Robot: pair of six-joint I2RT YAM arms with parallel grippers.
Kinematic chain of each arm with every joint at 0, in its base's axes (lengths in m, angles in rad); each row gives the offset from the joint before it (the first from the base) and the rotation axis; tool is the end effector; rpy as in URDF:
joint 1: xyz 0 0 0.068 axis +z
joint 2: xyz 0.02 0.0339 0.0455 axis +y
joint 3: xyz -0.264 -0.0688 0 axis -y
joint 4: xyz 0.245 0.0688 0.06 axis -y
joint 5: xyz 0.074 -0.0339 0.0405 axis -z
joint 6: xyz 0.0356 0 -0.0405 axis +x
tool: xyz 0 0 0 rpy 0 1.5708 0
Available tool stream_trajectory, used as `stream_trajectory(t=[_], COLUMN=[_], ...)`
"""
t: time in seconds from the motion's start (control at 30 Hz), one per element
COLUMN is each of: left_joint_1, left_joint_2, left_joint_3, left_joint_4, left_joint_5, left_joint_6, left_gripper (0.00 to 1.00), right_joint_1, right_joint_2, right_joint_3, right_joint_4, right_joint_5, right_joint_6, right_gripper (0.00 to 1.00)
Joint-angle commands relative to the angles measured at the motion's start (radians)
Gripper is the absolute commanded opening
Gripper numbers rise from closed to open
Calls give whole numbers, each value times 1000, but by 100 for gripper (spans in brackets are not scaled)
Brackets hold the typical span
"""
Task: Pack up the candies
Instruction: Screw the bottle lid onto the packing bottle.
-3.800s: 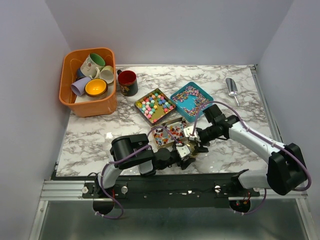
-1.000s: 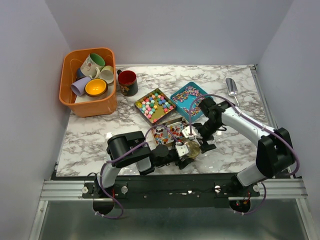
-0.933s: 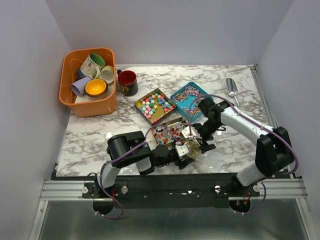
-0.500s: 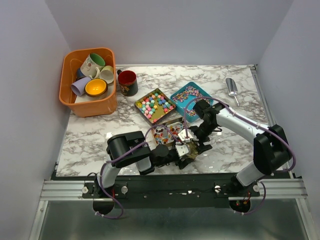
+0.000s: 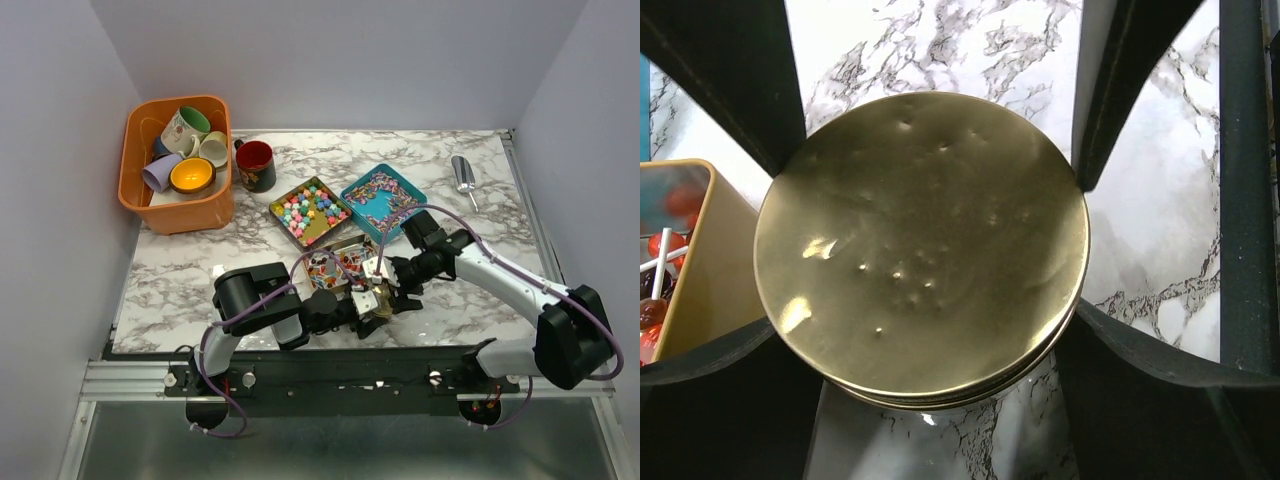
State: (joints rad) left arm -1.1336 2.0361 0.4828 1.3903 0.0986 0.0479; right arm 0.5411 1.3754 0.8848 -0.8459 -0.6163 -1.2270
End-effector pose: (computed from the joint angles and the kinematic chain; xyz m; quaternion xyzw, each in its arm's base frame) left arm 0.1284 -0.2830 0.0878 0.4506 0.6146 -0.3661 0.5341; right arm 0.1926 0.1397 0.2097 -0.7543 0.5726 0.2462 0.2062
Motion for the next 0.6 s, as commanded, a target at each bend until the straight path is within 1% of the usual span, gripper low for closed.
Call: stream_trajectory(t=[0.0,0.13,0.17,0.23,0.3,0.33,0.4,0.43,0.47,0.5,0.53,0.57], left_joint_1=[-2,-5,-5,-5,-5,-6,-6,-5,-6,-5,-6,-6], left_joint_2=[15,12,12,10,10,10,9,6,4,4,3,4], left_joint_3=[-23,-24,-24,-23,-23,-23,-24,-24,-27,-29,-30,-30], left_joint_4=[-100,-102,-105,-106,-112,-114,-119,-120,-120,-120,-117,-117], left_joint_5=[-51,-59,-60,-60,-57,-57,-59,-59,-54,-48,-43,-42], left_joint_6=[40,44,46,46,49,50,52,52,55,56,56,55], left_gripper=[79,79,79,78,78,78,78,78,78,78,78,78], right_joint_1=[17,17,19,19,20,20,17,11,-1,-16,-50,-56], right_joint_2=[-33,-68,-71,-84,-107,-120,-177,-203,-237,-322,-361,-404], right_joint_3=[-138,-201,-207,-201,-187,-172,-153,-142,-139,-136,-132,-135], right_joint_4=[115,185,192,208,159,153,118,107,99,69,50,36], right_joint_5=[29,64,79,127,110,124,167,187,205,198,184,175], right_joint_6=[276,469,492,568,557,578,590,595,598,583,520,486], right_gripper=[70,69,69,71,73,79,86,99,100,100,100,100])
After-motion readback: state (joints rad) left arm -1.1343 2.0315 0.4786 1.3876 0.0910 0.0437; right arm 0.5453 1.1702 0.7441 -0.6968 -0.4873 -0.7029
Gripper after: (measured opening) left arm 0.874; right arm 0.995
